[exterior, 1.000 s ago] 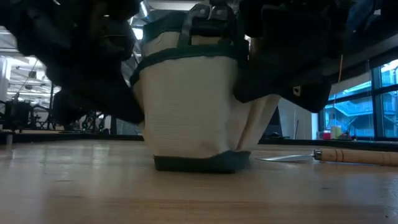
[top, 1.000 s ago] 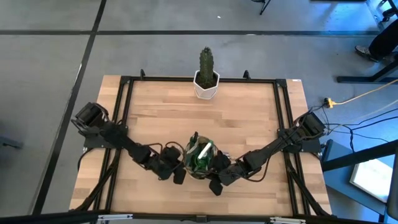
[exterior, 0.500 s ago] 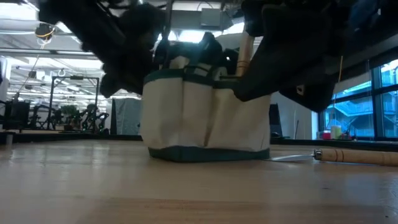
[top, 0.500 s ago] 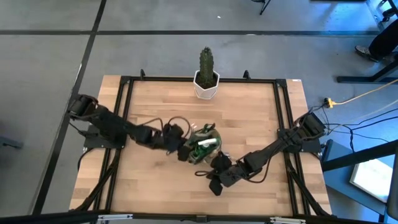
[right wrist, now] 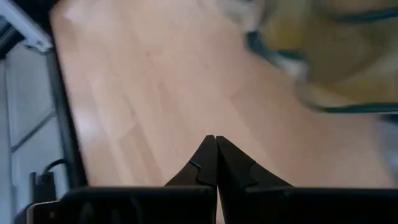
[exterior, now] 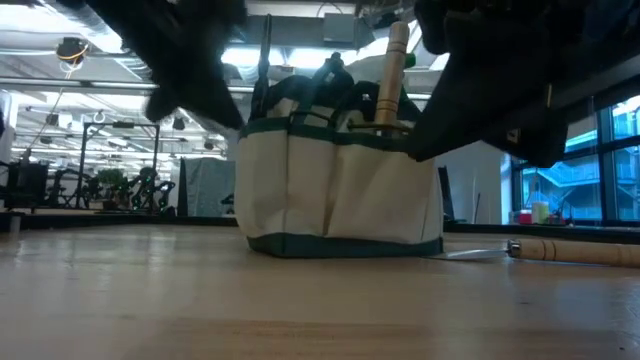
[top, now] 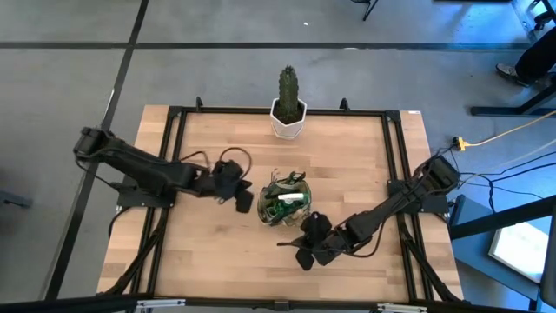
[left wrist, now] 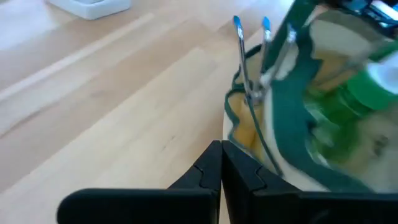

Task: Pick & Place Garden tools in Gardening bag
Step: Move the gardening bag to the center of the table

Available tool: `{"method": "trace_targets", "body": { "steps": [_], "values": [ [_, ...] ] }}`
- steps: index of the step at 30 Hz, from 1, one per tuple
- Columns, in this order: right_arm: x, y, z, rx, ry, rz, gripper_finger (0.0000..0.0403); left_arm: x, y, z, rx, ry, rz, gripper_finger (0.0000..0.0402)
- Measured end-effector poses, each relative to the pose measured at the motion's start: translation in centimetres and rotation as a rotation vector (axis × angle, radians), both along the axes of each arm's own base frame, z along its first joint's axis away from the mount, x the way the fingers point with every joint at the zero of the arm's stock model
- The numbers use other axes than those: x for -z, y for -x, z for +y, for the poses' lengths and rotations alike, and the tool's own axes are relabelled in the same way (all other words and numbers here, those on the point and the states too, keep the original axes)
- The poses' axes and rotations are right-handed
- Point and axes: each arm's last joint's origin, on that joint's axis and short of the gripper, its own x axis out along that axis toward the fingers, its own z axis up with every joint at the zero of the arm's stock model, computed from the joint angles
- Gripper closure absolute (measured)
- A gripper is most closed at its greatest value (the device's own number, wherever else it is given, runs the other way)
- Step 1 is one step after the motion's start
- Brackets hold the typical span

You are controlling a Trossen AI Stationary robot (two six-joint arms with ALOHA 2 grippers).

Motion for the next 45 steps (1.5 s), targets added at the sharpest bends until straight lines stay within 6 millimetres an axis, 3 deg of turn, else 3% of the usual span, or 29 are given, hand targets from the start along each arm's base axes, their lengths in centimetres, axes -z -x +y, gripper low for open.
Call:
{"method": "trace_targets", "body": {
  "steps": [7,14,18,23,28,33,39,45],
  "values": [
    [-3.2,2.3,-1.6,0.100,0.079,0.035,0.0403,-3.4,3.8,-3.7,0.093,0.107,-0.141,0.0401],
    [-7.0,5.9,-2.5,0.111,0.136,0.036,0.0403,-3.7,4.9,-7.7,0.229,0.240,-0.236,0.0401],
    [-7.6,7.4,-3.1,0.122,0.163,0.093,0.0403,-1.9,3.8,-9.5,0.259,0.284,-0.280,0.0400],
    [-7.6,8.3,-3.8,0.144,0.200,0.168,0.0403,0.2,0.7,-10.9,0.239,0.309,-0.379,0.0400],
    [-7.7,8.6,-3.8,0.070,0.224,0.208,0.0403,2.7,-1.7,-11.3,0.188,0.297,-0.355,0.0401],
    [-8.0,9.4,-2.9,-0.032,0.223,0.210,0.0403,3.7,-3.5,-11.6,0.136,0.318,-0.345,0.0401],
    [-8.0,10.6,-2.5,-0.063,0.280,0.230,0.0403,4.7,-4.0,-10.8,-0.008,0.286,-0.312,0.0401],
    [-7.6,12.5,-3.5,-0.076,0.318,0.237,0.0403,5.1,-3.9,-9.9,-0.079,0.272,-0.248,0.0401]
  ]
}}
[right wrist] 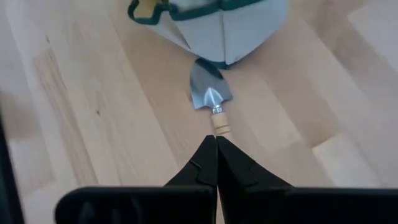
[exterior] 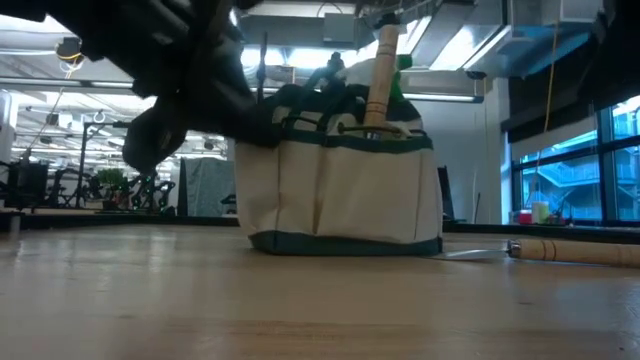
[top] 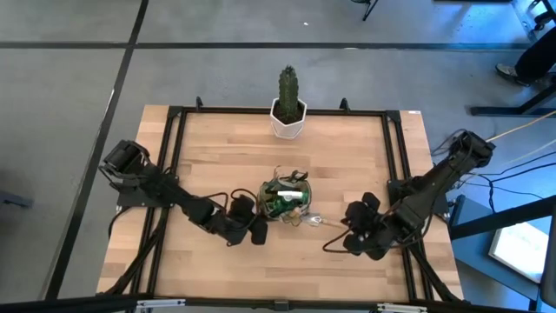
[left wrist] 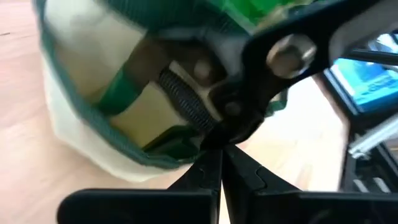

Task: Pick & Place Garden tools in Gardening bag
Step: Move the gardening bag to the center of the table

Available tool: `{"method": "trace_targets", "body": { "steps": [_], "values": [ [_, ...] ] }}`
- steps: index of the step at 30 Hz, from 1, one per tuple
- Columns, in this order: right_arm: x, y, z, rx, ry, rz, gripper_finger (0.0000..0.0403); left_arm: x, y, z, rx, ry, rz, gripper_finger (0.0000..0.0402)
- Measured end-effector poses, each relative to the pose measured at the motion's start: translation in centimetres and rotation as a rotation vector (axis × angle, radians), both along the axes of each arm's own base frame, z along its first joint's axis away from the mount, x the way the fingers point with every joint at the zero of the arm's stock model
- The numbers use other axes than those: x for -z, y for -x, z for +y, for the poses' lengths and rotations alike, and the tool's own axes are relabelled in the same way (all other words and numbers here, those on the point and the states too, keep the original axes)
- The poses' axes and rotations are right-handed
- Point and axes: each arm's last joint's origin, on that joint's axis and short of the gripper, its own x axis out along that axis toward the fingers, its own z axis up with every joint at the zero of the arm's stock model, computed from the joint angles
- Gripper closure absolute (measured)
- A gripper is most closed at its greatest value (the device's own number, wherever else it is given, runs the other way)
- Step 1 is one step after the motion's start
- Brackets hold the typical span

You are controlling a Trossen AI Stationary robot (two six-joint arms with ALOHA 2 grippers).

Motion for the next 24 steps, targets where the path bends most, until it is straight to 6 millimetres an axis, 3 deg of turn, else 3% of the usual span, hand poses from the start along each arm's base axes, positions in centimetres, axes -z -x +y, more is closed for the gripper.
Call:
{"method": "trace_targets", "body": {
  "steps": [11,24],
  "values": [
    [2.9,2.2,-1.6,0.003,-0.165,-0.128,0.0403,0.9,0.4,1.4,-0.112,-0.002,0.088,0.0400],
    [2.8,2.4,-2.4,-0.009,-0.118,-0.122,0.0403,0.5,-0.8,3.8,-0.118,-0.005,0.085,0.0400]
  ]
}}
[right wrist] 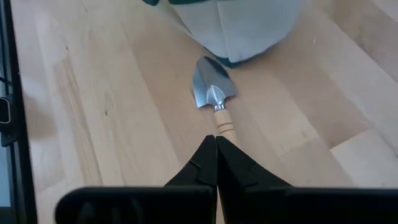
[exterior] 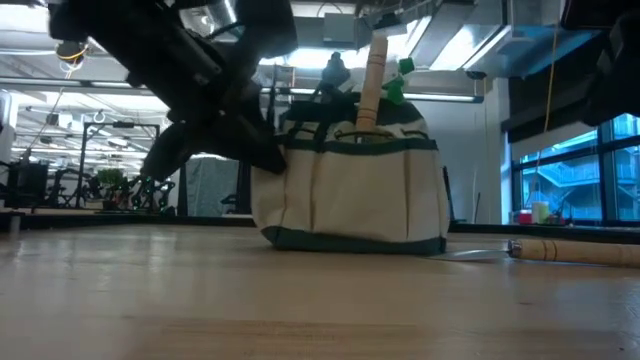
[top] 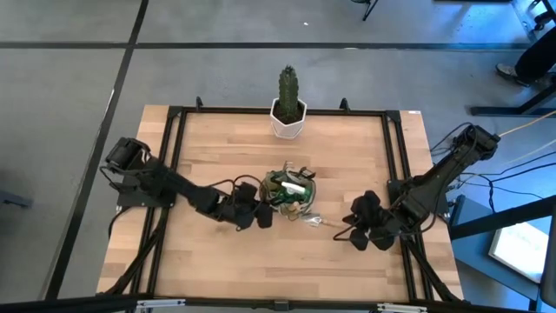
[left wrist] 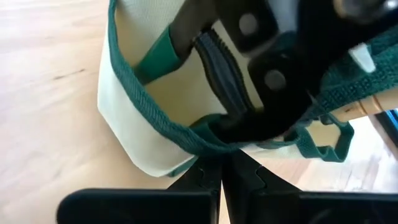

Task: Pick & Place Garden tools in Gardening bag
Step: Move the gardening bag to the center of the table, then put the trowel into the gardening bag

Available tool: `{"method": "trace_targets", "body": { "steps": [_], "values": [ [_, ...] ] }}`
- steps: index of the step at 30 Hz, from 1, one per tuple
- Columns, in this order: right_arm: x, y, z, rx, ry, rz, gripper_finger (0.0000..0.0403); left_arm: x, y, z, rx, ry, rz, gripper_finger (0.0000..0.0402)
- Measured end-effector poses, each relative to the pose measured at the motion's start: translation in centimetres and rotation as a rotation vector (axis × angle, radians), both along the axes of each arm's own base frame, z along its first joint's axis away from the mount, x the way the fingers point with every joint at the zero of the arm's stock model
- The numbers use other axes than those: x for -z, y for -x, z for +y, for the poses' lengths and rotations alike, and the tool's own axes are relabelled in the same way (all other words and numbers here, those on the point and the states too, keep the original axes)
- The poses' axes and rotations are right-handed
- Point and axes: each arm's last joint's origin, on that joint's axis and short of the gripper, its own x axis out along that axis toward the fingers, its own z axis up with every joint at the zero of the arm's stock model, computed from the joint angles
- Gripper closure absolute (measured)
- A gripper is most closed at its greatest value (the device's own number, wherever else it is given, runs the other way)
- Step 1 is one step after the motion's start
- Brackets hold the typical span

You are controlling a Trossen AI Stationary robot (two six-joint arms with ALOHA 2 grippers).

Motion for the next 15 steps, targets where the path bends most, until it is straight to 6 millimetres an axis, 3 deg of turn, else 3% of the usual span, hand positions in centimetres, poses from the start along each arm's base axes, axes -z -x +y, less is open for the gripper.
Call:
{"method": "trace_targets", "body": {
  "steps": [4,8,15],
  "values": [
    [-0.1,0.0,-0.2,-0.024,0.011,0.008,0.0403,-0.1,-0.3,0.5,0.008,0.023,-0.004,0.0401],
    [0.0,0.0,-0.3,-0.047,0.014,0.009,0.0403,-1.7,0.6,-0.7,-0.019,0.025,-0.082,0.0400],
    [2.4,0.4,-1.4,-0.060,-0.137,-0.084,0.0403,-4.7,3.2,-2.0,-0.107,-0.032,-0.184,0.0400]
  ]
}}
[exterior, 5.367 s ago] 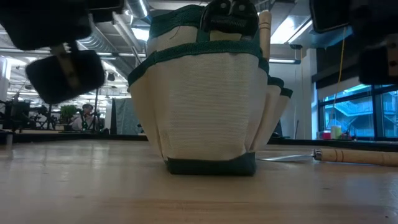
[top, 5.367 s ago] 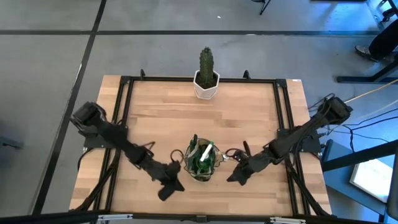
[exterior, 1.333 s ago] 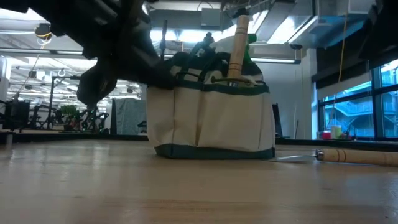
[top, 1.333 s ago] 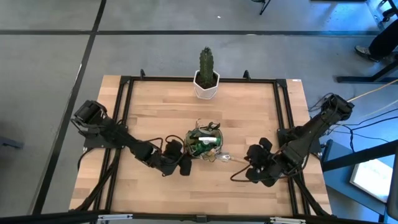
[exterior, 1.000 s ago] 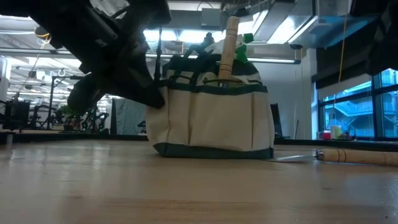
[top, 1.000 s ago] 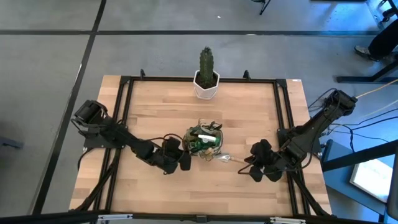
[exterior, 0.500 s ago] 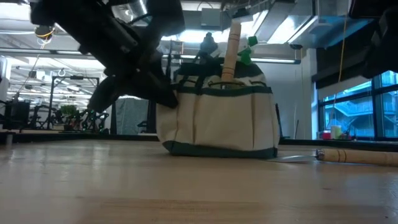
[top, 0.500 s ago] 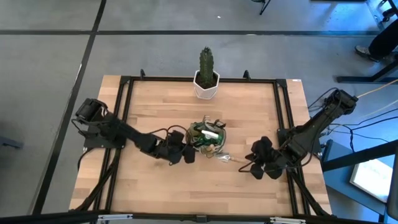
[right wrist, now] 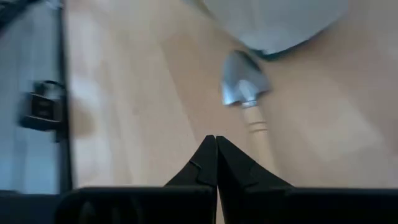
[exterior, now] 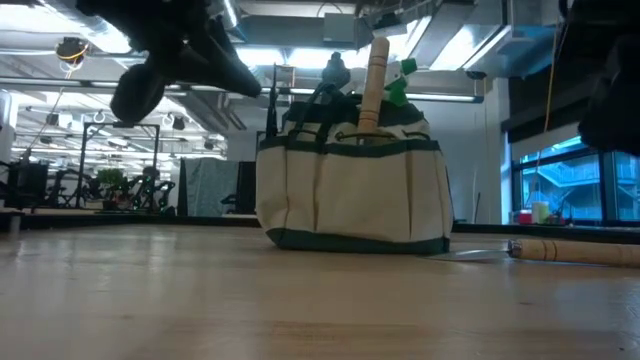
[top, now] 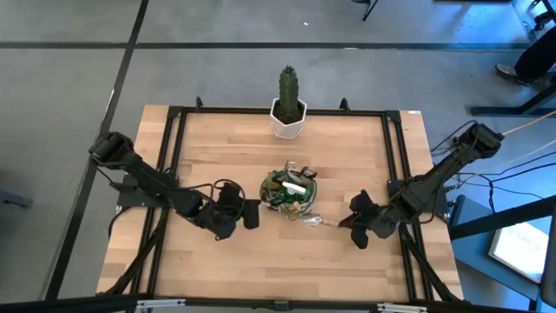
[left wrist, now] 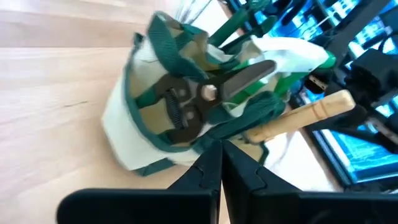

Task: Pick & Place Garden tools in Gardening bag
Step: Put the trowel into the gardening bag

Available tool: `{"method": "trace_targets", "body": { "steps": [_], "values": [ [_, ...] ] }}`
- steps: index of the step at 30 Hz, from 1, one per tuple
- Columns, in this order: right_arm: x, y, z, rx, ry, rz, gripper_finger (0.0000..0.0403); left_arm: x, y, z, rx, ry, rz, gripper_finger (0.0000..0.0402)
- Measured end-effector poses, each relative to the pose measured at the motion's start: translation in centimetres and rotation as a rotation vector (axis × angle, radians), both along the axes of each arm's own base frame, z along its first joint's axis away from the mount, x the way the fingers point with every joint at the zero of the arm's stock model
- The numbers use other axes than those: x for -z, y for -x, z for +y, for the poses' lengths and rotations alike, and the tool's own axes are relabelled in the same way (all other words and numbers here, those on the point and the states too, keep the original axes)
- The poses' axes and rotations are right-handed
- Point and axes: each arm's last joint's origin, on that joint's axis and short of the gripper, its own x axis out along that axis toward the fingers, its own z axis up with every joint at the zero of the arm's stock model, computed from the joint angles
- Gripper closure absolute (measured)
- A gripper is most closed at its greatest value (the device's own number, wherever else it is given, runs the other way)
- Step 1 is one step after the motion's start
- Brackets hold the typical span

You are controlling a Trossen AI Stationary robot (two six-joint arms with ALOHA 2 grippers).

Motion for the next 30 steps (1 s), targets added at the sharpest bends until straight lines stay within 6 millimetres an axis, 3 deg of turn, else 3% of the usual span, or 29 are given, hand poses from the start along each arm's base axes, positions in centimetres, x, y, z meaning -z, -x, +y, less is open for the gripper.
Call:
{"method": "trace_targets", "body": {
  "steps": [6,14,21,26,30],
  "values": [
    [1.5,-0.5,-1.4,-0.077,-0.098,0.018,0.0403,-0.4,0.5,-0.1,-0.004,0.016,-0.001,0.0400],
    [-0.9,-1.4,-2.9,-0.244,-0.037,0.209,0.0376,-0.3,0.6,-0.3,-0.015,0.007,-0.013,0.0400],
    [-1.3,-1.7,-3.6,-0.279,0.019,0.241,0.0267,-0.3,0.8,-0.3,-0.044,-0.031,-0.014,0.0401],
    [-0.3,-2.5,-3.7,-0.287,0.026,0.291,0.0169,-0.2,0.9,-0.3,-0.041,-0.037,-0.003,0.0399],
    [0.7,-3.4,-3.5,-0.283,0.034,0.312,0.0123,-0.2,0.9,-0.4,-0.017,-0.047,0.014,0.0400]
  ]
}}
